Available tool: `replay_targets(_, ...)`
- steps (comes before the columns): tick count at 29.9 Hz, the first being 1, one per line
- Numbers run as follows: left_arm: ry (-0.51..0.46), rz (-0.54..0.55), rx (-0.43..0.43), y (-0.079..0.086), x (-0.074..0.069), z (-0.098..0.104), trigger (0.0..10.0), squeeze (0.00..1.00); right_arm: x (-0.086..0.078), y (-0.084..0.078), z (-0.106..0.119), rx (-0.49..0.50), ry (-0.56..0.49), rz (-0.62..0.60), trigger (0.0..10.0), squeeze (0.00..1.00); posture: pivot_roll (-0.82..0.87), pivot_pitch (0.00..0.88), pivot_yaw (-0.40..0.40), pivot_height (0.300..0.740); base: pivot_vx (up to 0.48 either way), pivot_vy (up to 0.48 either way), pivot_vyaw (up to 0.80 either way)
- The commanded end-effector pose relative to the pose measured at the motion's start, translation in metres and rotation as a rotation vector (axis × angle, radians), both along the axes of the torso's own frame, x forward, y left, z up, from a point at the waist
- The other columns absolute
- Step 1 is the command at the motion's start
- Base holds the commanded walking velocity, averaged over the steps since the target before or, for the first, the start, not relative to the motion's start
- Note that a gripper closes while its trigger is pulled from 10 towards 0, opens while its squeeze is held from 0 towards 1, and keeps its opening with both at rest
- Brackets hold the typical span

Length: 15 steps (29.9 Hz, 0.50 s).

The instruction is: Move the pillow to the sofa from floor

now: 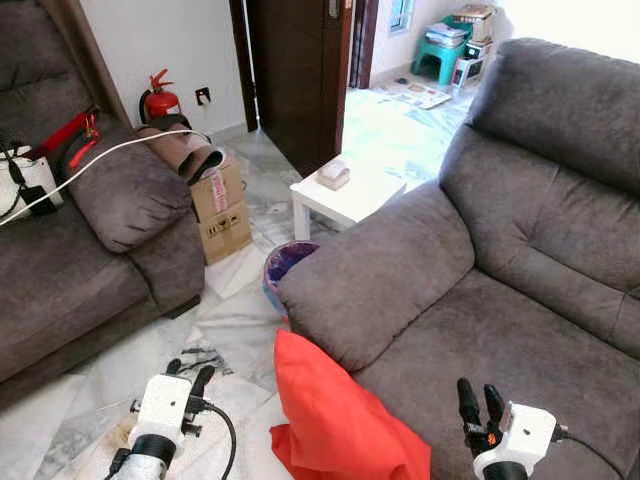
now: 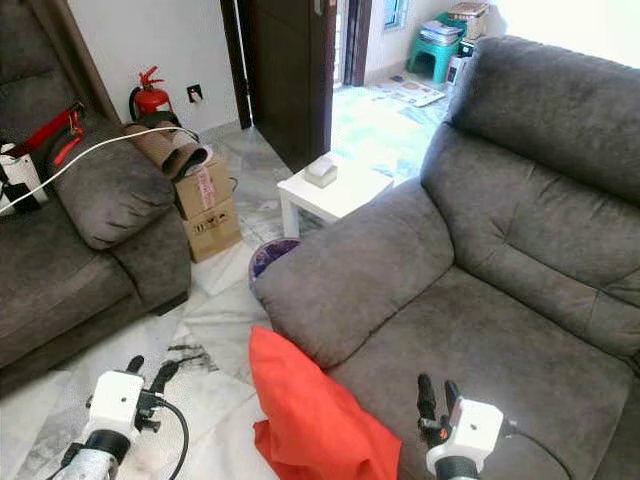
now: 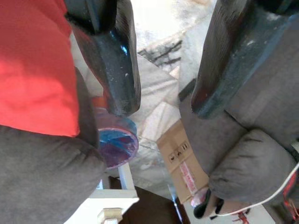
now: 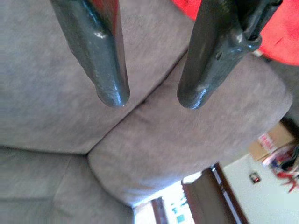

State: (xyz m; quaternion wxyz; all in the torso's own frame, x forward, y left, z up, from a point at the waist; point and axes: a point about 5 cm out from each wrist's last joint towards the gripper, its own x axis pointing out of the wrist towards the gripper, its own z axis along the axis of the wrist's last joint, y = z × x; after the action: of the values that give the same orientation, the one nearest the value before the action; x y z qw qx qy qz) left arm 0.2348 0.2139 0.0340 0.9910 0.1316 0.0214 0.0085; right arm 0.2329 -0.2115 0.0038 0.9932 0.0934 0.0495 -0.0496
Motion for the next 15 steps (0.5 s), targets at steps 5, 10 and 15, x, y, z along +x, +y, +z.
replay_targets(5, 0.000, 0.025, 0.012, 0.0063, 0.0016, 0.0085, 10.0, 0.00, 0.0024, 0.0031, 0.0027, 0.005, 0.027, -0.001, 10.0, 0.00, -0.01, 0.117, 0.007, 0.720, 0.000, 0.000, 0.00)
replay_targets(10, 0.022, 0.026, 0.019, 0.0054, -0.0021, 0.0057, 10.0, 0.00, 0.0003, 0.0016, 0.0022, 0.001, 0.027, -0.008, 10.0, 0.00, -0.01, 0.103, 0.010, 0.710, 0.000, 0.000, 0.00)
replay_targets(15, 0.027, 0.020, 0.016, 0.0031, -0.0029, 0.0058, 10.0, 0.00, 0.0014, 0.0039, 0.0022, 0.027, 0.026, -0.002, 10.0, 0.77, -0.01, 0.091, 0.009, 0.710, 0.000, 0.000, 0.00)
